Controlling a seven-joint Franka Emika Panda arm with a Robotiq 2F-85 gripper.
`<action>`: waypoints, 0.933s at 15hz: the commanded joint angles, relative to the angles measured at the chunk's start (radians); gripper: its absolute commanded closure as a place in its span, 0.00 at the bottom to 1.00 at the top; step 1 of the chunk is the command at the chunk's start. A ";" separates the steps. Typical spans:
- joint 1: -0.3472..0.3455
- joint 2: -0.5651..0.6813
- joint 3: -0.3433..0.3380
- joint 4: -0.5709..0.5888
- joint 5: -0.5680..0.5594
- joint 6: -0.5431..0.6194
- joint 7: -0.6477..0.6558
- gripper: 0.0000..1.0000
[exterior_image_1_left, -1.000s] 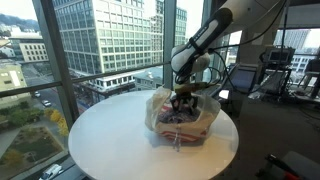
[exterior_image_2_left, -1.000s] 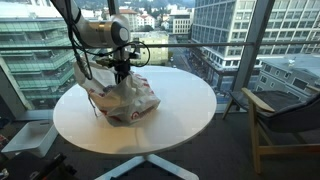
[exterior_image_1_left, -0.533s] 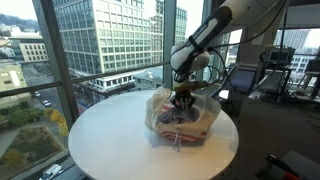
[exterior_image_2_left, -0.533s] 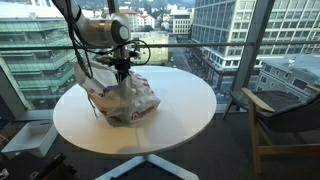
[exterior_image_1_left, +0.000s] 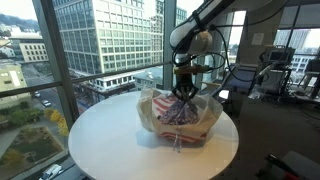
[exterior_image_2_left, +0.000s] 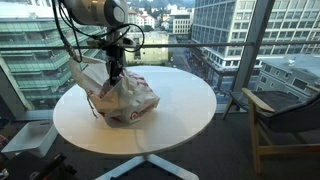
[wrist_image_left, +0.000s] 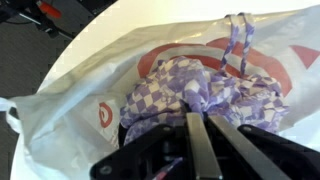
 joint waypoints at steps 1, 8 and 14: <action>-0.015 -0.141 0.020 -0.018 0.050 -0.091 -0.015 0.99; -0.029 -0.458 0.042 -0.068 0.027 -0.070 0.048 0.98; -0.077 -0.700 0.086 -0.007 0.040 -0.077 0.134 0.98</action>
